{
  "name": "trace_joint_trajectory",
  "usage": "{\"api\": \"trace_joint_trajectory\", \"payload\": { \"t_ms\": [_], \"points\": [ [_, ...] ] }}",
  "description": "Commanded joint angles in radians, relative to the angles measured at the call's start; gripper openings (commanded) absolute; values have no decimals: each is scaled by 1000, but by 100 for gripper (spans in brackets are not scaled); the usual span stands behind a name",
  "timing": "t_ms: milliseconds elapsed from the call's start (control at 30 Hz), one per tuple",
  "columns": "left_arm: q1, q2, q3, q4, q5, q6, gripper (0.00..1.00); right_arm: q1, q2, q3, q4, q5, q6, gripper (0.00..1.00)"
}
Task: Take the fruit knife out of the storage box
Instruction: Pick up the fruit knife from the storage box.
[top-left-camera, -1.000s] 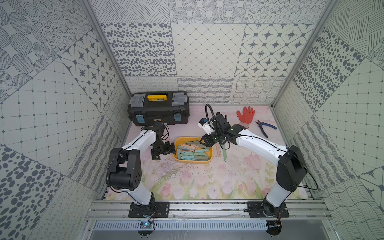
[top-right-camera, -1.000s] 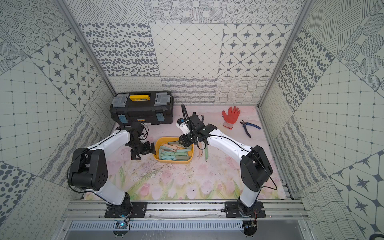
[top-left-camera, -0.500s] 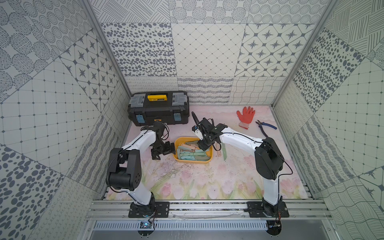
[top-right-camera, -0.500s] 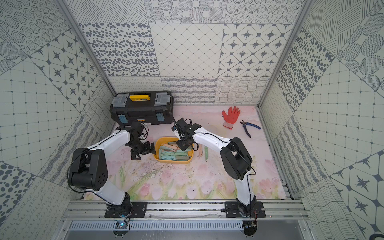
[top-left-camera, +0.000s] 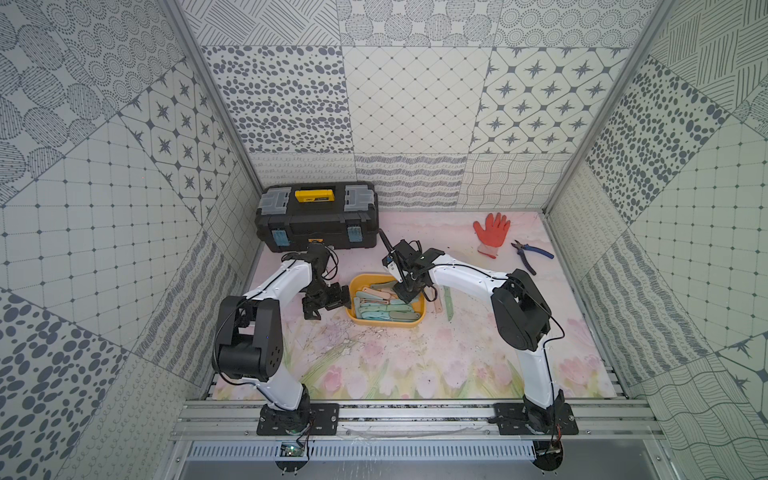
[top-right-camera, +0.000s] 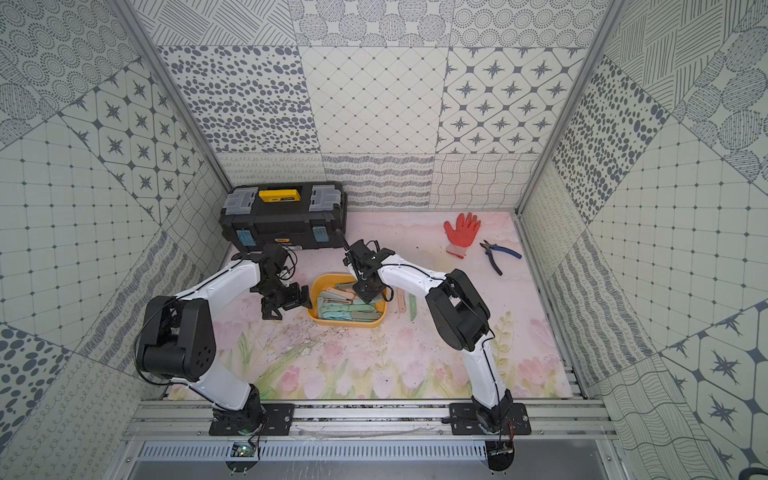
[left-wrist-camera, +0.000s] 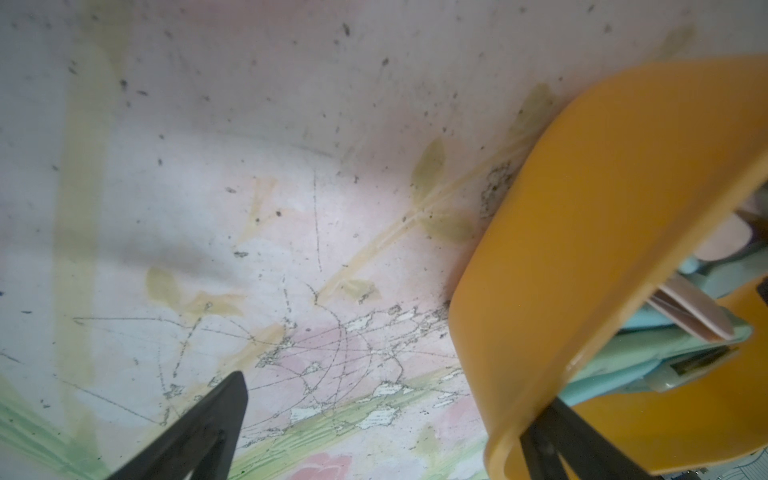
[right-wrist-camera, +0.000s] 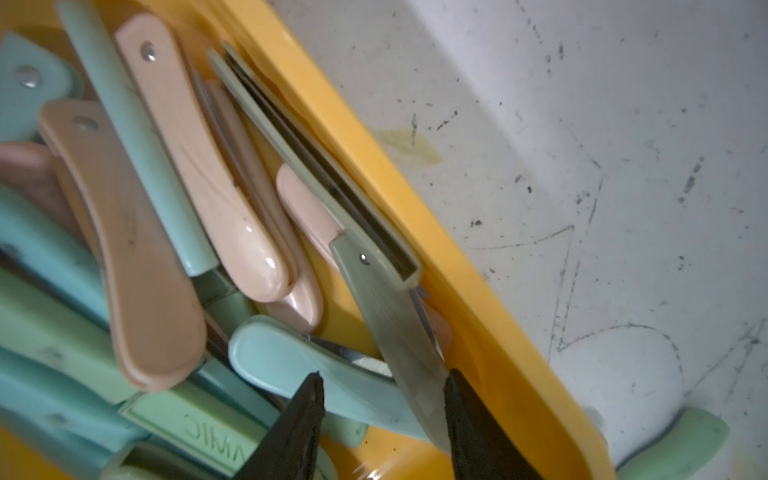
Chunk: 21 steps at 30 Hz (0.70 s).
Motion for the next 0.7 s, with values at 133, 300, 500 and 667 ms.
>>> {"api": "trace_joint_trajectory", "payload": {
  "t_ms": [133, 300, 500, 667],
  "points": [
    [8, 9, 12, -17, -3, -7, 98, 3, 58, 52, -7, 16, -26, 51],
    [9, 8, 11, -17, -3, -7, 98, 3, 75, 65, -16, 18, -32, 50],
    [8, 7, 12, -17, -4, -7, 98, 2, 114, 99, -65, 26, -48, 49],
    [8, 7, 12, -17, -4, -7, 98, 3, 93, 79, -40, 25, -43, 42]
  ]
}}
